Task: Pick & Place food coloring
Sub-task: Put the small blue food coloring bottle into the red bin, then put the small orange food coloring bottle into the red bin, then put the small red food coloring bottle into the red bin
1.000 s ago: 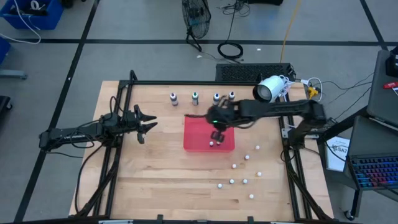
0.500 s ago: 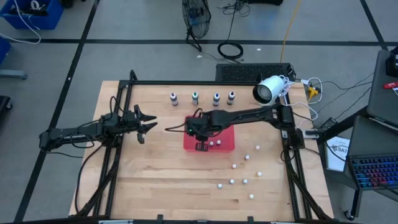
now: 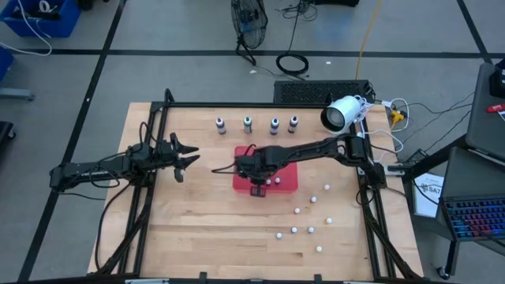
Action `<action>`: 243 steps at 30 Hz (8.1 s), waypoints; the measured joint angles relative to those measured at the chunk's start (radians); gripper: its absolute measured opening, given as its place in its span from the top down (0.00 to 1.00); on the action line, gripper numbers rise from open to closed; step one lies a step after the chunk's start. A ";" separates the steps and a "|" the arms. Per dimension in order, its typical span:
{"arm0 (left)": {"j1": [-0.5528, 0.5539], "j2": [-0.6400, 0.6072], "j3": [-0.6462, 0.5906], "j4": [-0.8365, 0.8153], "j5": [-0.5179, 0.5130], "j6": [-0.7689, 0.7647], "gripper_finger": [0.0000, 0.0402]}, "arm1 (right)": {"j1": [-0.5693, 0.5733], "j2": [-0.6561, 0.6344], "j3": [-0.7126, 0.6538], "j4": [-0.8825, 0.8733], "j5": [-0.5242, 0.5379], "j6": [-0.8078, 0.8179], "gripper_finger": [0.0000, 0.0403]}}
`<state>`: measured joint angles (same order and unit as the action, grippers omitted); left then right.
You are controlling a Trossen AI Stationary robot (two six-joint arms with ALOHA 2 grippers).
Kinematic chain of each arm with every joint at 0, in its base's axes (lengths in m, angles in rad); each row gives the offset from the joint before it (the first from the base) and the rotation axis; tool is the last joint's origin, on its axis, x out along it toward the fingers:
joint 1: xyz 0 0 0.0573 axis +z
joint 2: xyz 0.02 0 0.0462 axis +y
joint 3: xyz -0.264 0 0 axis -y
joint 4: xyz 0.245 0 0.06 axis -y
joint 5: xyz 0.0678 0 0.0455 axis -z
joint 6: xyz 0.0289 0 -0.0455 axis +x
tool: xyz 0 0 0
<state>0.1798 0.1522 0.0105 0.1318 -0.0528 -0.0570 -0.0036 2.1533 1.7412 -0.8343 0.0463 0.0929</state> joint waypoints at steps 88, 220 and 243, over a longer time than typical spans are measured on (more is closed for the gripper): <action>0.000 0.000 0.000 0.000 0.000 0.000 0.66 | 0.207 -0.846 -1.021 -0.053 0.002 1.019 0.64; 0.000 0.000 0.000 0.000 0.000 0.000 0.66 | 0.287 -0.630 -0.852 0.041 -0.104 0.969 0.58; 0.000 0.000 0.000 0.000 0.000 0.000 0.66 | 0.271 -0.630 -0.870 0.083 -0.100 0.961 0.74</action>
<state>0.1795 0.1524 0.0105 0.1317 -0.0528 -0.0570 0.2676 1.5230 0.8711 -0.7517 -0.0537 1.0535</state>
